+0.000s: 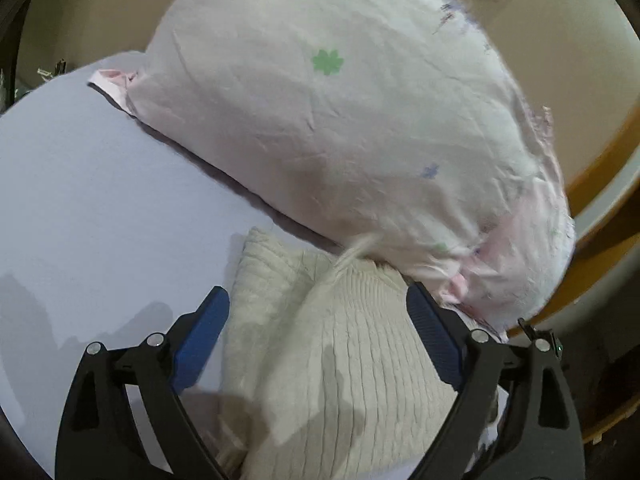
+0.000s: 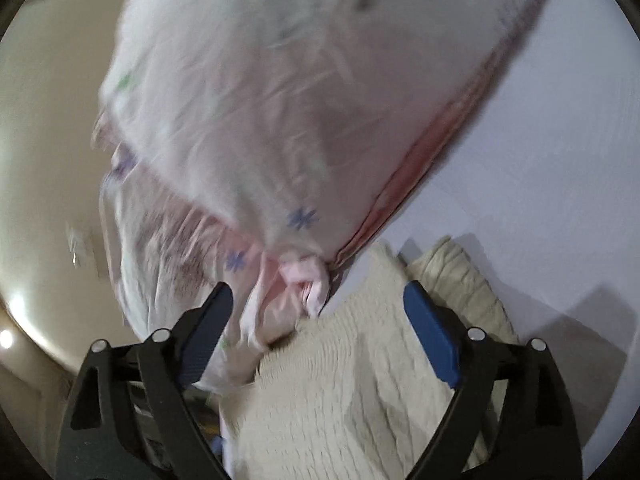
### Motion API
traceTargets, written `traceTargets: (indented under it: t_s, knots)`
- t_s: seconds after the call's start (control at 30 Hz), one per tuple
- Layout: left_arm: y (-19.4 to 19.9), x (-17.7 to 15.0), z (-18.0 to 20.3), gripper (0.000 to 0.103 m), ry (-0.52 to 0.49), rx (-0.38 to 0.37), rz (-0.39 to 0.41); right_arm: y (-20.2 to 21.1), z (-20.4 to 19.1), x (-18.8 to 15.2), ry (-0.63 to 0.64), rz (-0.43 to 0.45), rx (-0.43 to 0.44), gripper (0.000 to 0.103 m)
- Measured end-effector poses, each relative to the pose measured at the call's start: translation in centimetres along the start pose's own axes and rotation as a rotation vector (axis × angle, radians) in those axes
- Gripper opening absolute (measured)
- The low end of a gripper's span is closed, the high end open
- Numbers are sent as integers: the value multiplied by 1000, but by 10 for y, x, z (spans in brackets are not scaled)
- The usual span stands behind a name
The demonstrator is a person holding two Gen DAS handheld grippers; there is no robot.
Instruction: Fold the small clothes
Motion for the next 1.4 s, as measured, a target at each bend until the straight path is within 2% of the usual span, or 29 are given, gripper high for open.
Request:
traceTargets:
  t_s: [0.1, 0.23, 0.3, 0.37, 0.43, 0.47, 0.5, 0.57, 0.63, 0.73, 0.77, 0.83, 0.93, 1.0, 1.03, 1.07, 1.13, 1.17, 1.23, 1.27, 1.3, 1.33, 1.4]
  knots:
    - [5, -18, -6, 90, -21, 29, -54, 8, -8, -19, 76, -20, -10, 90]
    - [-13, -44, -13, 80, -21, 35, -165, 16, -6, -30, 123, -26, -2, 92]
    - [-18, -51, -15, 75, -10, 33, -196, 16, -4, -32, 128, -31, 10, 93]
    - [-16, -56, -15, 70, -18, 50, -179, 21, 1, -33, 130, -28, 27, 93]
    - [-17, -58, -16, 57, 19, 53, -173, 22, 0, -32, 127, -16, 62, 93]
    - [-17, -59, -18, 32, 55, 45, -159, 20, -2, -31, 120, -12, 79, 94]
    - [-20, -60, -21, 20, 85, 17, -170, 23, 1, -31, 111, -10, 99, 94]
    - [-22, -60, -19, 16, 140, -30, -167, 28, 6, -30, 94, -13, 127, 94]
    - [-17, -54, 0, 15, 131, -85, -139, 35, 6, -28, 91, -7, 151, 94]
    - [-2, -42, 63, 15, 46, -240, -76, 54, 3, -24, 103, 22, 176, 94]
    - [-2, -40, 99, 15, -9, -302, -68, 61, 2, -23, 111, 35, 178, 94]
    - [-12, -46, 150, 15, -89, -391, -86, 75, -1, -24, 132, 54, 173, 94]
    - [-61, -77, 233, 15, -206, -501, -202, 92, 2, -23, 154, 72, 121, 94]
    - [-113, -110, 278, 16, -272, -497, -303, 98, 9, -19, 155, 71, 76, 94]
    - [-139, -126, 296, 16, -323, -454, -359, 99, 13, -17, 147, 62, 58, 94]
    - [-170, -148, 315, 16, -403, -373, -433, 98, 18, -15, 131, 42, 39, 94]
    - [-193, -167, 327, 17, -454, -298, -507, 94, 22, -14, 124, -19, 9, 94]
    - [-188, -168, 327, 20, -454, -325, -494, 93, 23, -13, 135, -46, -9, 94]
    - [-165, -154, 320, 28, -428, -441, -445, 86, 23, -12, 161, -103, -55, 98]
    - [-146, -139, 309, 40, -379, -497, -400, 81, 23, -12, 165, -136, -67, 100]
    - [-133, -128, 298, 47, -346, -512, -359, 73, 23, -12, 161, -171, -75, 100]
    - [-120, -117, 286, 60, -321, -507, -316, 64, 24, -12, 149, -220, -88, 100]
    - [-100, -97, 256, 62, -280, -433, -245, 57, 23, -12, 130, -258, -96, 100]
Point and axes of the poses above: each gripper's, at about its wrist camera, not at the fingertips, and y roughly against the way its jaws point, z to its right, x to its top, the point moved 4 cm from there along -y, roughly the way its jaws point, and after that the axes turned 8 degrees about -z, right-handed, at the moved point
